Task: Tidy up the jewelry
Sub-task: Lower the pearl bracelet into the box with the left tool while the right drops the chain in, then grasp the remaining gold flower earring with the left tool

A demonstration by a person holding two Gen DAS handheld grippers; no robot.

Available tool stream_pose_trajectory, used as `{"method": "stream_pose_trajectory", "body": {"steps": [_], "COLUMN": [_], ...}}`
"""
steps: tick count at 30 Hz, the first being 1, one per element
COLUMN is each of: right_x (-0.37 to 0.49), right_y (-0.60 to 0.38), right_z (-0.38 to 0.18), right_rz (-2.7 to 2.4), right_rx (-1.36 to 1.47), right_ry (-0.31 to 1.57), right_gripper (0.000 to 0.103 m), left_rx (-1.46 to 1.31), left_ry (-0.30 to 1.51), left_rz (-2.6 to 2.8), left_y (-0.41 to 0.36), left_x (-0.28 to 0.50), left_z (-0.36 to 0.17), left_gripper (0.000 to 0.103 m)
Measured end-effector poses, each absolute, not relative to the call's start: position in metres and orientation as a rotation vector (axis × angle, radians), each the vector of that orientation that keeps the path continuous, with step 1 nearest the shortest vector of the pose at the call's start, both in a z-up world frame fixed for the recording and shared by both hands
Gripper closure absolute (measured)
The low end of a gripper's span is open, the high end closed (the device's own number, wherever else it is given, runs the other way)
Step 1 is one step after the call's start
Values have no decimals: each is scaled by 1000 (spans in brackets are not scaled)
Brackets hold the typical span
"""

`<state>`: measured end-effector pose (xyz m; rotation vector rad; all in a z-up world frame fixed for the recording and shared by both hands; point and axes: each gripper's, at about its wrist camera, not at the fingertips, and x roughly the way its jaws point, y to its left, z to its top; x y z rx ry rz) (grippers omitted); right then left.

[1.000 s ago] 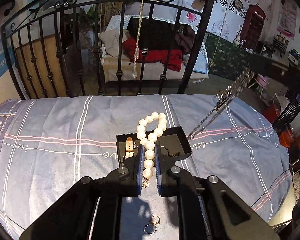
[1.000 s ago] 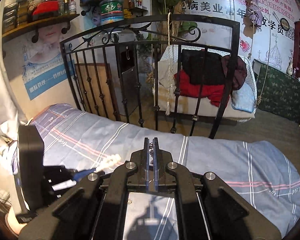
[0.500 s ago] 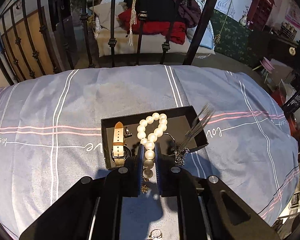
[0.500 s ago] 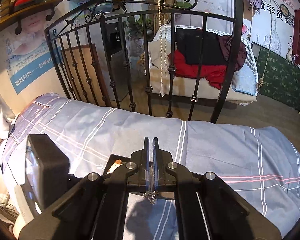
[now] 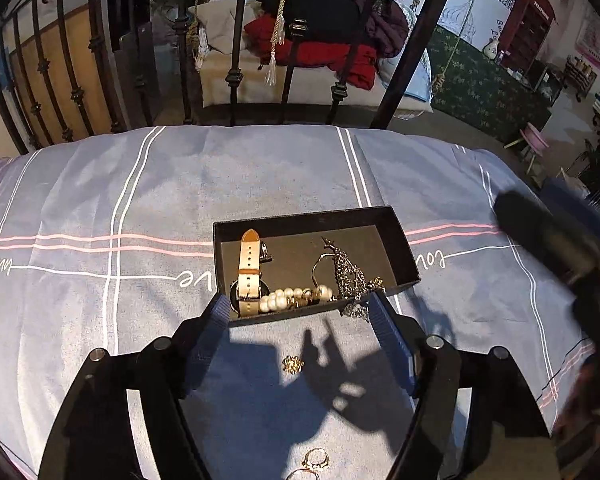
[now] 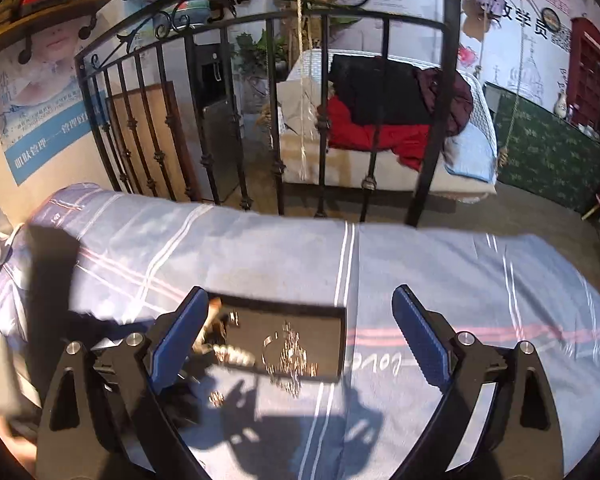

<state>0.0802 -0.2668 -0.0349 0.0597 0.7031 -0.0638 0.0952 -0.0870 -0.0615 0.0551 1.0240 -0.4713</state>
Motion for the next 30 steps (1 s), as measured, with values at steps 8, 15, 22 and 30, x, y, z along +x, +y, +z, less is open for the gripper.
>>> {"method": "stream_pose_trajectory", "body": {"steps": [8, 15, 22, 30], "right_x": [41, 77, 111, 112], "right_y": [-266, -247, -245, -249], "right_z": [-133, -161, -177, -204], "right_rz": [-116, -59, -44, -18], "right_rx": [107, 29, 6, 62], "right_ry": [849, 886, 940, 1007], "right_gripper": [17, 19, 25, 86], "left_rx": [148, 12, 36, 112], "left_ry": [1055, 1145, 1131, 1096], "left_rz": [-362, -423, -445, -427], "left_y": [-53, -56, -76, -87], "left_x": [43, 57, 70, 73], "left_z": [-122, -160, -167, -172], "left_gripper": [44, 58, 58, 89]}}
